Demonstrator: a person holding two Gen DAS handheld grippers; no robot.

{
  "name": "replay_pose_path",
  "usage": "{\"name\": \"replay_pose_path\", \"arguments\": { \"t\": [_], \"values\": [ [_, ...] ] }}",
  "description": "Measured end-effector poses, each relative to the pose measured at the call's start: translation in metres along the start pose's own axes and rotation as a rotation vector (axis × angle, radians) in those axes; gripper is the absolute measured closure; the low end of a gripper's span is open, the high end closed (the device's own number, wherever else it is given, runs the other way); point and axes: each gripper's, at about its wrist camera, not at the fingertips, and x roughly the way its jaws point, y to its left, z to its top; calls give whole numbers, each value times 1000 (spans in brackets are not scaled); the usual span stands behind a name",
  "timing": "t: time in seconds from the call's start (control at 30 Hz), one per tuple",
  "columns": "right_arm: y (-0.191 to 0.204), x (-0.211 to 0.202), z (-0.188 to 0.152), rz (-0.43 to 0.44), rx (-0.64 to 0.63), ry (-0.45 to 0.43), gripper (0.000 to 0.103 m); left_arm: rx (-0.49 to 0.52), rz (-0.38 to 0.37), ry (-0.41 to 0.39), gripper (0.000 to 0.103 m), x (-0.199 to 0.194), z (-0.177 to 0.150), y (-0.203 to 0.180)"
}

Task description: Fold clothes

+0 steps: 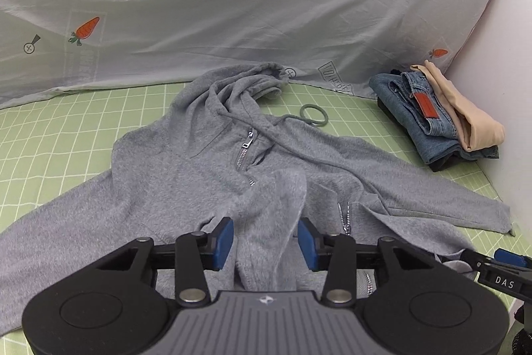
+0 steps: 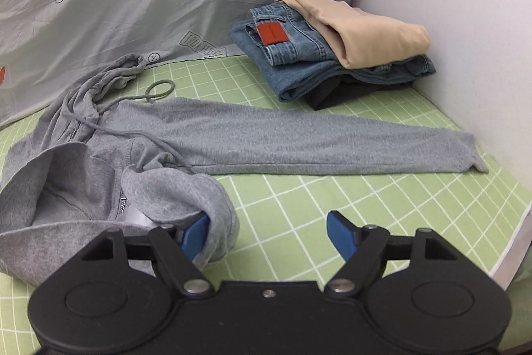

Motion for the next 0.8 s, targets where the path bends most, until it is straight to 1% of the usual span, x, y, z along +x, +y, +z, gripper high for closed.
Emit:
{"name": "replay_pose_path", "arguments": {
  "t": [0.07,0.17,0.27,0.3,0.33,0.4,0.43,0.47,0.5,0.57,0.63,0.77,0.8],
  "values": [
    [6,5,4,-12,-51,12,26,28,0,11,58,12,10,-5],
    [17,16,14,-31,-140,16,26,80,15,51,57,35,21,-14],
    [28,20,20,-13,-201,-5,26,107,-2,88,57,53,28,-19],
    [31,19,23,4,-220,-15,26,114,-10,98,54,57,30,-21],
    [35,17,24,26,-236,-25,27,121,-21,102,49,60,31,-23],
    [41,9,26,69,-266,-43,31,136,-42,102,46,61,32,-29],
    [44,7,25,87,-285,-45,36,141,-56,100,45,61,32,-32],
    [47,6,24,100,-304,-41,45,145,-71,98,45,60,32,-34],
    [51,6,22,112,-321,-32,49,143,-81,99,45,60,32,-36],
    [56,12,17,129,-330,12,61,142,-98,102,45,62,31,-40],
    [59,17,14,136,-324,44,69,161,-93,113,45,65,28,-44],
    [60,16,12,138,-309,46,69,191,-84,118,45,67,23,-48],
    [61,16,12,140,-306,47,69,198,-68,118,45,68,22,-48]
  ]
}}
